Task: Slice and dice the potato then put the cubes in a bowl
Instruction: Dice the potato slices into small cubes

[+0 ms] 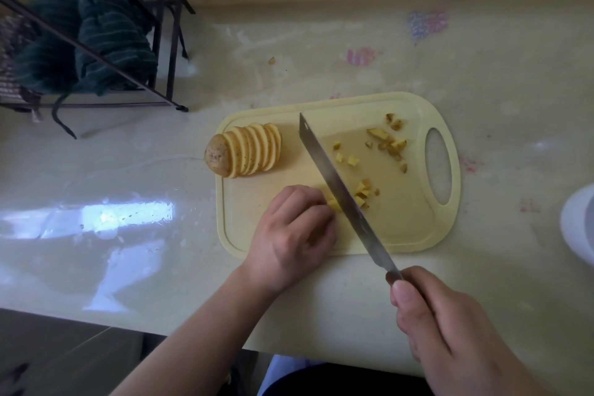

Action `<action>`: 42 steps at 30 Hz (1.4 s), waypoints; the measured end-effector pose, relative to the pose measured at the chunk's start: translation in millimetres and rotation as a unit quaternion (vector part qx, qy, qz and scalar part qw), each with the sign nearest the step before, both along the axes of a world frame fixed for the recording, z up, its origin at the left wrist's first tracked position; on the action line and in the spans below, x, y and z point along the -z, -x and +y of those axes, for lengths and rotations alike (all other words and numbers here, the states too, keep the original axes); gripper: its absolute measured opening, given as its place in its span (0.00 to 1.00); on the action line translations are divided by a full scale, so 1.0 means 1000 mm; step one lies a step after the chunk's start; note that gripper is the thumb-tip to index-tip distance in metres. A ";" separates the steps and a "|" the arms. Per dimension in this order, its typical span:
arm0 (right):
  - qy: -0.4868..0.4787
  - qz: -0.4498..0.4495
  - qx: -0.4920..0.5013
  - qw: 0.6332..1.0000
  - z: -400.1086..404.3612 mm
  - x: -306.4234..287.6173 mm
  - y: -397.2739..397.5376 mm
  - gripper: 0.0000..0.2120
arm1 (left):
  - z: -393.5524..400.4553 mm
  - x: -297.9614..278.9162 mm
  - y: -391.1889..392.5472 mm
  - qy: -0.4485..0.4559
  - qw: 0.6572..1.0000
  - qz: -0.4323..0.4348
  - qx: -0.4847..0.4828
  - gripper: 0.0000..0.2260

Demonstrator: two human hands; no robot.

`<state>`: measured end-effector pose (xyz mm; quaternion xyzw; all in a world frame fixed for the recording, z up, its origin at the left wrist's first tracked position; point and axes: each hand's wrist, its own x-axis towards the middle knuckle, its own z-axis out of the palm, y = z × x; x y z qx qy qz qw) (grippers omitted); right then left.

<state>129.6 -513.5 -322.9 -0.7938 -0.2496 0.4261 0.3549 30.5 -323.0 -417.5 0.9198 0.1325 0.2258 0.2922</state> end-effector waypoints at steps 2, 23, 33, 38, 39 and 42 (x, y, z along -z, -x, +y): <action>0.012 -0.008 -0.003 1.000 -0.002 -0.001 0.004 0.27 | 0.000 0.003 0.000 -0.005 1.000 0.002 0.002 0.03; 0.019 -0.066 -0.007 0.998 0.010 0.016 0.006 0.24 | 0.004 0.008 -0.006 -0.024 1.000 0.001 0.013 0.02; 0.010 0.013 0.032 0.999 0.003 0.017 -0.020 0.23 | 0.002 0.007 0.006 -0.045 0.999 0.020 -0.009 0.03; -0.016 0.063 0.025 0.998 0.000 0.013 -0.024 0.25 | 0.005 0.012 0.004 -0.028 1.000 0.013 0.007 0.03; -0.018 0.078 0.031 0.996 -0.001 0.013 -0.027 0.26 | 0.006 0.013 0.001 -0.028 1.000 0.011 0.010 0.03; -0.020 0.139 0.050 0.989 -0.003 0.012 -0.037 0.24 | 0.008 0.014 -0.015 -0.029 0.999 0.002 0.030 0.03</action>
